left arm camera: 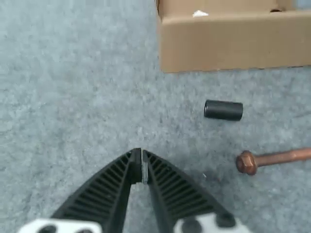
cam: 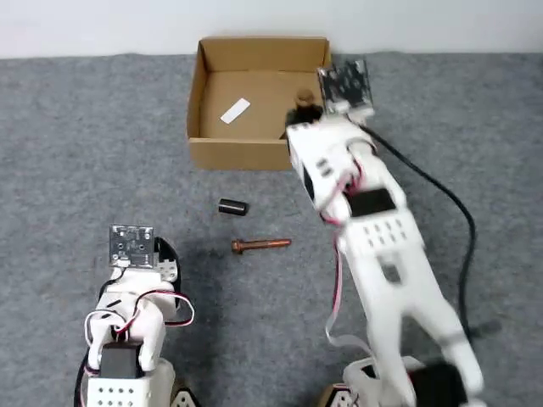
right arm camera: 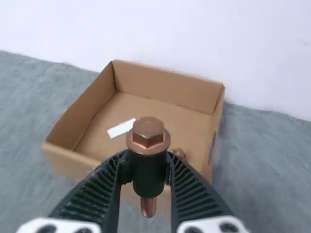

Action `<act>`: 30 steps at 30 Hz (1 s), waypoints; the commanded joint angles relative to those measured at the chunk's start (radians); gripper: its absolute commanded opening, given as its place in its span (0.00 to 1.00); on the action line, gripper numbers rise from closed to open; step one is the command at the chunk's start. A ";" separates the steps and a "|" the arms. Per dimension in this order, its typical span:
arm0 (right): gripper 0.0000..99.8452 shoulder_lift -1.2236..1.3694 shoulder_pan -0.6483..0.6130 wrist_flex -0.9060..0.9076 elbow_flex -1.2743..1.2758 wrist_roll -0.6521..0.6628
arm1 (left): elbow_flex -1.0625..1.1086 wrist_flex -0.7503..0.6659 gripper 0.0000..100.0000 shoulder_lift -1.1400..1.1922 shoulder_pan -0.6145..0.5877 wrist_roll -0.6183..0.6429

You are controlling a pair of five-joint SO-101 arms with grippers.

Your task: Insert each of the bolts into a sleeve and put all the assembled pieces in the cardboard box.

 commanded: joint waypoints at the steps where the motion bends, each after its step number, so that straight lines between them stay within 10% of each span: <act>1: 0.01 0.177 0.012 -0.104 -0.210 0.057 | -0.005 -0.011 0.01 -0.005 -0.003 -0.006; 30: 0.15 0.885 -0.094 -0.007 -0.753 0.384 | -0.005 0.049 0.01 -0.003 -0.011 -0.014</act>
